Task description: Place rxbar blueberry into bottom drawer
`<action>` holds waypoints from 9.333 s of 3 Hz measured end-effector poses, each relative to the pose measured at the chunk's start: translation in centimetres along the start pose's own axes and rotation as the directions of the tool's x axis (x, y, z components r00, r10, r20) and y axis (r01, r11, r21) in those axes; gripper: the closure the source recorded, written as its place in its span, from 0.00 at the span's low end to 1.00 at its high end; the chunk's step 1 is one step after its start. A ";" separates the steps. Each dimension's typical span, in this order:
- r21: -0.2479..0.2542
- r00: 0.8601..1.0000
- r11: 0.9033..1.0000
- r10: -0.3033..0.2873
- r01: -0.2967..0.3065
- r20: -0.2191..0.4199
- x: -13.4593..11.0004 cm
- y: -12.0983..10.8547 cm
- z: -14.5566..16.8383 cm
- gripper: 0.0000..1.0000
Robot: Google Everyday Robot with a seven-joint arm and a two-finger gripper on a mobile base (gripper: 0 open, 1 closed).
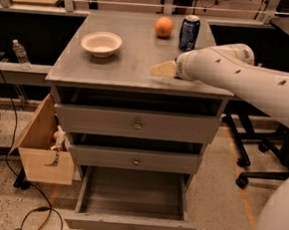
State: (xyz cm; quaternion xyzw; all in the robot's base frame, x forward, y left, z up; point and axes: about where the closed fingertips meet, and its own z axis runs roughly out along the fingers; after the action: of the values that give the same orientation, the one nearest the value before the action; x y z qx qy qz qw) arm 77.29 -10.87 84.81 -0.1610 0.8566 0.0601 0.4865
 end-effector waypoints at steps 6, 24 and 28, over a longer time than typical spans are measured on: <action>-0.194 0.989 0.973 0.138 -0.126 0.051 -1.1 -2.0 -1.2 1.00; -0.836 0.692 0.269 -0.702 0.478 0.170 40.6 23.6 3.9 1.00; -0.830 0.725 0.302 -0.668 0.469 0.167 50.6 22.8 12.5 1.00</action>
Offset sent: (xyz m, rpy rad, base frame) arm 0.0173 -0.0087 -0.0162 0.0993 0.0639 0.0009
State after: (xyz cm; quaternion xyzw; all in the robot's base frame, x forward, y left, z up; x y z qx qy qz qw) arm 55.89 2.84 33.96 -0.6692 0.6509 0.2625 0.2441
